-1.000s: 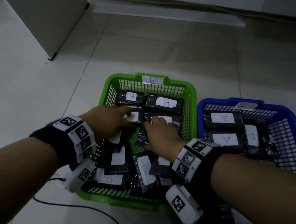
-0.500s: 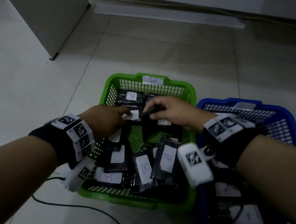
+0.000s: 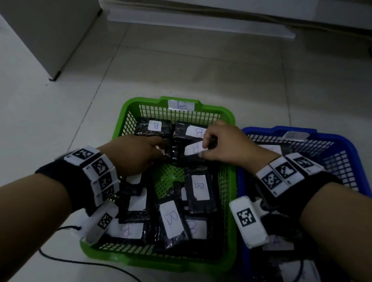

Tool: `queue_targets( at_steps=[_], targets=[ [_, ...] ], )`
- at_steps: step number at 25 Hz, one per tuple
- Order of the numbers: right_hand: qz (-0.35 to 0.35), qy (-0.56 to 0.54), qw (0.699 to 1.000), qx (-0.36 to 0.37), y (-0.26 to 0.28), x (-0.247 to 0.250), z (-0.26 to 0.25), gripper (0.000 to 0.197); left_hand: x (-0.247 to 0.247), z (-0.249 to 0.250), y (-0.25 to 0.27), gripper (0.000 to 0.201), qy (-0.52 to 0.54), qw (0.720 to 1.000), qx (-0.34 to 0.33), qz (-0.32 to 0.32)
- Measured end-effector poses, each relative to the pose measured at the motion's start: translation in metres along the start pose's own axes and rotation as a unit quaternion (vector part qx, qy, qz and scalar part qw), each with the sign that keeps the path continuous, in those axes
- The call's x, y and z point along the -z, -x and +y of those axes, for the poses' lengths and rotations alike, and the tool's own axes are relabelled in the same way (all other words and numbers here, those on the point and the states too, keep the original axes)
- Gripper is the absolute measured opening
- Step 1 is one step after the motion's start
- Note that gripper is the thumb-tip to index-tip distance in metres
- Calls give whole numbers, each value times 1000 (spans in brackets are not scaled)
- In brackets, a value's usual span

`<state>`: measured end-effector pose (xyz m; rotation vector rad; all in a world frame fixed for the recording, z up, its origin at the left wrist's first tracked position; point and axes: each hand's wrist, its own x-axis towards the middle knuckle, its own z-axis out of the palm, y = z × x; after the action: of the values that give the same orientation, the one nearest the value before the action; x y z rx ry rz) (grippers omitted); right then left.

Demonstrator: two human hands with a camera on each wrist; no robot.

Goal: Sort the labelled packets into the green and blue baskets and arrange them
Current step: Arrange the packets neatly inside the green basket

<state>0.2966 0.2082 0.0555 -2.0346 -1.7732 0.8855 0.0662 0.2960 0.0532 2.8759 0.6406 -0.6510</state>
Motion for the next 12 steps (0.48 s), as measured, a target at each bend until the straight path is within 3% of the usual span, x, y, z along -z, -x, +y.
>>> queue_targets(
  at_steps=[2, 5, 8, 12],
  targets=[
    [-32, 103, 993, 57, 0, -11, 5, 23, 0, -2, 1, 41, -1, 1000, 1, -6],
    [10, 200, 973, 114, 0, -28, 6, 25, -5, -3, 1, 46, -8, 1000, 3, -20],
    [77, 293, 947, 110, 2, -39, 2, 29, -6, -8, 2, 54, -17, 999, -4, -32],
    [70, 364, 925, 85, 2, -49, 0, 35, -7, -16, 8, 55, -18, 996, -59, -66]
  ],
)
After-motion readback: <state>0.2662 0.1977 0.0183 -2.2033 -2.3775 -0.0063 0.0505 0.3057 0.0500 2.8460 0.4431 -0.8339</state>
